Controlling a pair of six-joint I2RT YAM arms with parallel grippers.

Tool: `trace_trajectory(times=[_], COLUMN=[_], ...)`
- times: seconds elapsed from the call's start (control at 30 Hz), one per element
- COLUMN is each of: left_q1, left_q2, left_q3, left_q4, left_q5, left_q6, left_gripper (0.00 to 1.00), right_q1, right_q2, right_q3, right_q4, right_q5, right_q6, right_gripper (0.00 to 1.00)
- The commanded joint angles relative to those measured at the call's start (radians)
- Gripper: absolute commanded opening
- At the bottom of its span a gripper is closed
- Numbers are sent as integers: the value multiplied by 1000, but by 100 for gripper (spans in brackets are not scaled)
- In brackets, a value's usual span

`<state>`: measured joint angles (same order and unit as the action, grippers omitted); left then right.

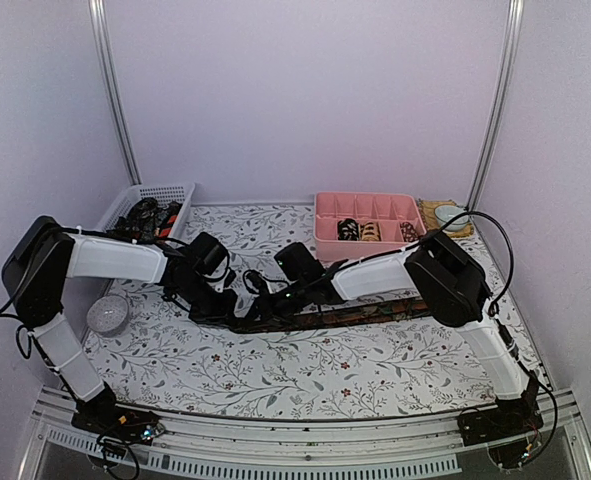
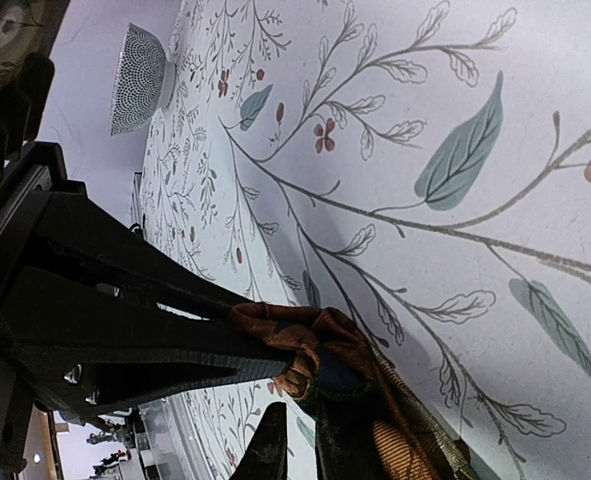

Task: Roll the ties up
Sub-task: Roll the tie at the center of the board.

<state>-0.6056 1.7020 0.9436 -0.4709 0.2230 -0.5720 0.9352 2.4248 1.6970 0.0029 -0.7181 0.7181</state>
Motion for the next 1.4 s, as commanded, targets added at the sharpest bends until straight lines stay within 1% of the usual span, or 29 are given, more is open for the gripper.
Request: trace_trajectory(times=[0.0,0.13,0.23,0.33,0.5,0.6,0.77,1.03,1.23,1.3,1.37], left_q1=[7,8,7,11,15,19,32,32,32,32,31], left_q2=[9,3,-15,-35,-82,-122,-127,-138,-140,-135,-129], left_q3=[23,27,23,4,-61,-123,-227,-284,-387,-423,-447], left_q4=[-22,-4,25,55,147,240,375,420,594,666,700], left_q5=[1,22,45,57,60,65,130,96,122,130,129], left_q6=[14,12,2,-16,-65,-98,-167,-216,-313,-348,-373], left_gripper=[0,0,10,23,37,42,43,44,43,42,40], right_q1=[0,-4,-9,-14,-26,-28,-33,-38,-45,-45,-44], right_q2=[87,100,107,110,120,127,140,140,140,140,139], right_q3=[18,23,12,-11,-36,-43,-51,-62,-69,-69,-69], right_q4=[-52,-56,-47,-25,15,36,59,78,88,90,92], right_q5=[58,43,30,14,-19,-39,-60,-73,-79,-80,-81], right_q6=[-18,-10,-1,15,45,62,84,105,115,116,116], right_gripper=[11,11,11,11,9,9,9,8,8,8,8])
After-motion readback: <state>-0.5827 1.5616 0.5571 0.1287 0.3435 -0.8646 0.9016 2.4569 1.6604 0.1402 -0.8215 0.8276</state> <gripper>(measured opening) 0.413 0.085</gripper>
